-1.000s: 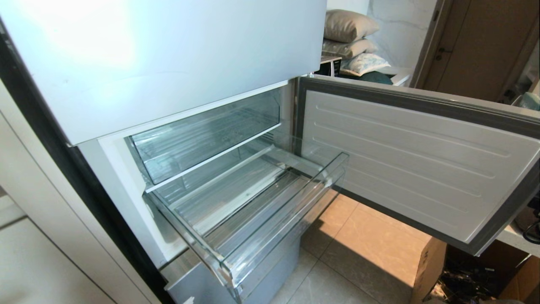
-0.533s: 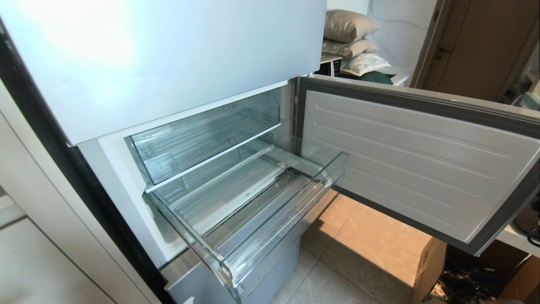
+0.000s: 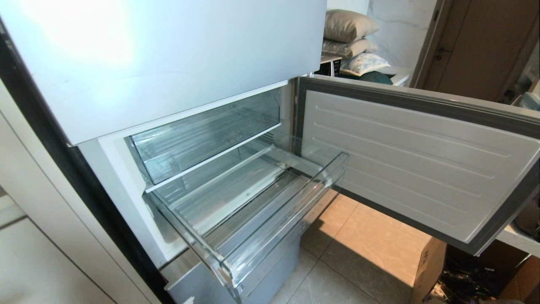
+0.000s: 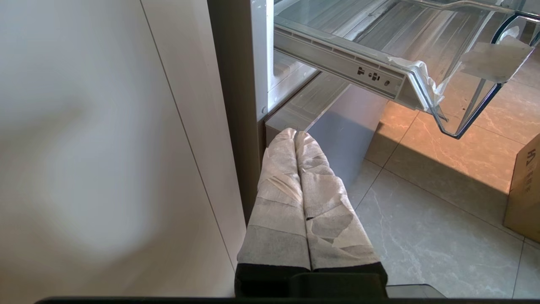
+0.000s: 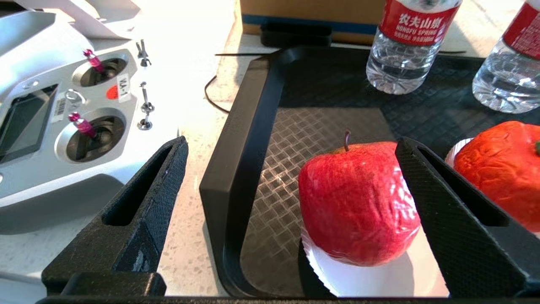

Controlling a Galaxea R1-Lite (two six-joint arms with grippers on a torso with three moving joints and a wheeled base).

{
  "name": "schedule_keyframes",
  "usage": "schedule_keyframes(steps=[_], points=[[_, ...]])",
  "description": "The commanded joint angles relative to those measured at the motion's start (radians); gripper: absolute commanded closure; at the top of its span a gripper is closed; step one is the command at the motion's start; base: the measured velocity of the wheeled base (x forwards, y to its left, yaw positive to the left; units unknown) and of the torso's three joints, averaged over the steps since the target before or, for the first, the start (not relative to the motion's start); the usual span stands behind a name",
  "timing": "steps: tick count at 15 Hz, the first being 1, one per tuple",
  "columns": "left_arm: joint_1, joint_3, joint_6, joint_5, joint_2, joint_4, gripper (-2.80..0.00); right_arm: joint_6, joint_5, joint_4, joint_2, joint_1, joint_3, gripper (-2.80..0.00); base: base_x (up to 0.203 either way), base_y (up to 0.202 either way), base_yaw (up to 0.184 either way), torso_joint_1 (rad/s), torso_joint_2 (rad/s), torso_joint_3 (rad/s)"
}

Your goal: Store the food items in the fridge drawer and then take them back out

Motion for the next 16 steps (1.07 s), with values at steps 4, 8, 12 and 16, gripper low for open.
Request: schedule_keyframes(steps=[4,8,12,16], points=[[-0.001,0.0,0.0,0.001,0.0,0.001,0.0,-0.001,0.004,0.109,0.036,-0.002,-0.098,-2.8,0.0,0.0,0.0,0.0,0.0,0.0],[0.0,0.0,0.0,0.001,0.0,0.001,0.0,-0.001,0.008,0.123,0.051,-0.002,-0.111,-2.8,0.0,0.0,0.0,0.0,0.0,0.0],[0.0,0.0,0.0,0.001,0.0,0.001,0.0,0.0,0.011,0.124,0.029,-0.002,-0.08,-2.8,0.0,0.0,0.0,0.0,0.0,0.0],[0.0,0.0,0.0,0.001,0.0,0.001,0.0,-0.001,0.022,0.124,-0.018,-0.009,-0.018,-2.8,0.0,0.0,0.0,0.0,0.0,0.0]])
